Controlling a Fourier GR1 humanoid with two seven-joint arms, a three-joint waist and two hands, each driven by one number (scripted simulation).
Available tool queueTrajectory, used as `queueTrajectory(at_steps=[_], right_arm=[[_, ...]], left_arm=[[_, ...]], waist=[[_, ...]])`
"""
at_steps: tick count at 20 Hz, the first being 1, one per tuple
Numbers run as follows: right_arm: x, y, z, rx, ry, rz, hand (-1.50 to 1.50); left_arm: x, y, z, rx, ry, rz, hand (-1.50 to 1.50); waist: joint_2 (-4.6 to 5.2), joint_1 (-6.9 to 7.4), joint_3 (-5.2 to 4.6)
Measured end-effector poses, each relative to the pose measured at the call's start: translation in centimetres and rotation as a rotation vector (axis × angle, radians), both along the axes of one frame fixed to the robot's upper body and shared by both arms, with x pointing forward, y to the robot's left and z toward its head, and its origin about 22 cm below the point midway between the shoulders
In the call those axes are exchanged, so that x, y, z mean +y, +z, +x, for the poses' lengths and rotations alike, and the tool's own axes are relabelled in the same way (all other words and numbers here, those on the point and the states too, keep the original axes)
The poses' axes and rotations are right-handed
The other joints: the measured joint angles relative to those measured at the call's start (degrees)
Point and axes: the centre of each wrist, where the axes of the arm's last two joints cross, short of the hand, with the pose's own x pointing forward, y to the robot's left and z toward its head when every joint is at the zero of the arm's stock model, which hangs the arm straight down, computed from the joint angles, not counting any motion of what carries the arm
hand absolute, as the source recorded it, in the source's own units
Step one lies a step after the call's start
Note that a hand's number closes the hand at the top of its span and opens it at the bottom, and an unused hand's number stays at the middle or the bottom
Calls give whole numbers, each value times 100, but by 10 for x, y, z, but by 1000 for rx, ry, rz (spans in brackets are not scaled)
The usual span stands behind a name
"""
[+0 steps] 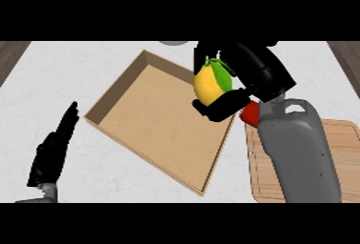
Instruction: Pick the lemon from the cutting board and place it in the cardboard box
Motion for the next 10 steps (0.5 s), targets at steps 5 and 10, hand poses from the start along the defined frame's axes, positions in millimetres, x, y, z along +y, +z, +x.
queueTrajectory(at_steps=[5, 10], right_arm=[[43, 1, 22, 44, -2, -41, 150], [82, -20, 34, 97, -7, -99, 150]], left_arm=[[2, 5, 3, -2, -5, -1, 0], [0, 4, 6, -2, -9, 1, 0]], waist=[[10, 41, -2], [22, 93, -2]])
